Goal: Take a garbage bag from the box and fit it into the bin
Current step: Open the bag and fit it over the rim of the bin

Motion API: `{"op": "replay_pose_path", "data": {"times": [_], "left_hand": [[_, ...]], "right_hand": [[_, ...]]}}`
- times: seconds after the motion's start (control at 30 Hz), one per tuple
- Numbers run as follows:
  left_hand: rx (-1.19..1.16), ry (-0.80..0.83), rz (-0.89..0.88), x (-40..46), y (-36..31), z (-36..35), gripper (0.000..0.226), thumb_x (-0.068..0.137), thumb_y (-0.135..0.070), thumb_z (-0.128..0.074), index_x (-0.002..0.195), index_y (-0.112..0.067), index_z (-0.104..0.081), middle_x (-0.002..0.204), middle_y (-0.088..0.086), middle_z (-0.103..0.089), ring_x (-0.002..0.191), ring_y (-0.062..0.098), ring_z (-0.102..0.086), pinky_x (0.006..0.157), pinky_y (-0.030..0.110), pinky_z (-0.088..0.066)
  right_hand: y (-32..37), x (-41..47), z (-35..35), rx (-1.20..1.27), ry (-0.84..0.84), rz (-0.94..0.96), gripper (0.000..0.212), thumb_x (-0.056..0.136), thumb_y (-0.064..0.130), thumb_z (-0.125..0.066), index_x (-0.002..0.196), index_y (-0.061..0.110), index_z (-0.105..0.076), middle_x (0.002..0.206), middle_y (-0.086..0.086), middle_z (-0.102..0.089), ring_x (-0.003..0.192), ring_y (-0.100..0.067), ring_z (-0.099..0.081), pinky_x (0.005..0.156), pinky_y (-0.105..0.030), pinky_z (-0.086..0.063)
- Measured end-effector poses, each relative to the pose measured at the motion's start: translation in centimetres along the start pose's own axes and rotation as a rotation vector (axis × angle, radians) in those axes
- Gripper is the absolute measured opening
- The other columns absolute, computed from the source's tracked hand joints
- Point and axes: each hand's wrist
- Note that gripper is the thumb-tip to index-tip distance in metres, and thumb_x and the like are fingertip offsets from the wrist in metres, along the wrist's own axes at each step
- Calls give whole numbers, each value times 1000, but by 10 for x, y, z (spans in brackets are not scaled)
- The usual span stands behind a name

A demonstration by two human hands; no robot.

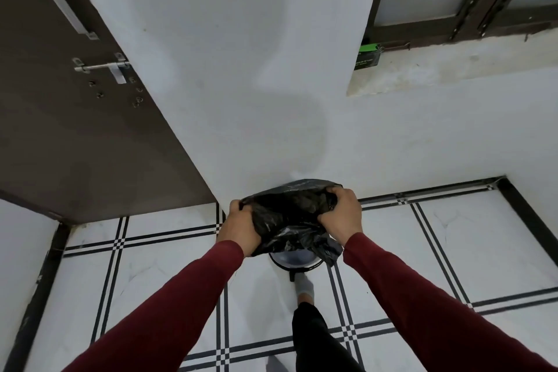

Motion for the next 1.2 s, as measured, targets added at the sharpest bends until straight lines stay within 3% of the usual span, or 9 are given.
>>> {"op": "replay_pose_path", "data": {"times": [0.17,0.33,0.53,0.67,0.77,0.87,0.97,1.07,1.2], "left_hand": [[164,3,65,26,7,-27,62,80,-14,-71,138,-12,-49,142,11,-31,87,35,-68,76,41,-58],[314,-33,64,67,36,-87,78,82,-17,-71,152,-16,-35,160,11,-14,89,28,-66,70,40,-58],[431,-61,70,121,68,-171,82,79,-17,-76,149,-14,-36,165,14,-1,111,27,-56,68,34,-60],[482,-70,37,163,96,-236,79,81,-19,-72,151,-13,-35,166,15,-8,104,22,-55,61,27,-55],[418,-47,-1,193,109,-278,84,79,-15,-73,154,-14,-34,164,13,-12,97,21,-56,53,25,-53],[361,5,-52,219,115,-310,91,80,-16,-76,157,-15,-28,165,13,-10,92,22,-57,56,28,-55],[380,118,-72,247,124,-338,82,84,-16,-75,152,-14,-30,166,11,-3,92,24,-61,68,33,-56],[319,241,54,283,130,-351,84,87,-19,-71,157,-15,-25,161,9,-10,98,33,-67,82,43,-57],[188,128,78,314,128,-349,84,83,-12,-67,156,-14,-25,157,15,-16,97,38,-67,84,48,-58]], "right_hand": [[-31,29,-29,-17,-13,42,57,68,-3,-69,124,8,-66,127,-12,-55,114,-28,-59,92,-13,-33],[-82,65,-74,-71,7,101,67,69,-8,-61,132,13,-60,149,0,-42,127,-19,-54,99,-17,-37],[-152,94,-138,-187,41,173,84,69,-12,-59,146,18,-43,162,14,-21,106,-18,-63,82,-21,-47],[-205,123,-185,-273,-4,216,67,74,-13,-60,134,12,-49,161,10,-25,94,-22,-68,76,-21,-49],[-241,140,-209,-318,2,251,57,76,-14,-59,129,7,-52,161,5,-28,103,-25,-68,76,-26,-56],[-273,155,-227,-401,52,263,67,75,-12,-63,137,7,-47,162,2,-28,110,-27,-67,77,-39,-63],[-302,172,-254,-556,219,227,80,77,-3,-68,149,10,-37,161,0,-23,94,-30,-70,72,-40,-62],[-320,196,-279,-529,417,5,76,76,1,-67,147,9,-41,154,-7,-34,112,-35,-64,91,-40,-57],[-311,221,-292,-204,109,-70,71,71,-1,-67,139,7,-46,151,-10,-37,122,-28,-55,97,-37,-52]]}}
Point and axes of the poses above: each hand's wrist, its own x-axis towards the middle knuckle, its own z-axis out of the back of the hand, y = z × x
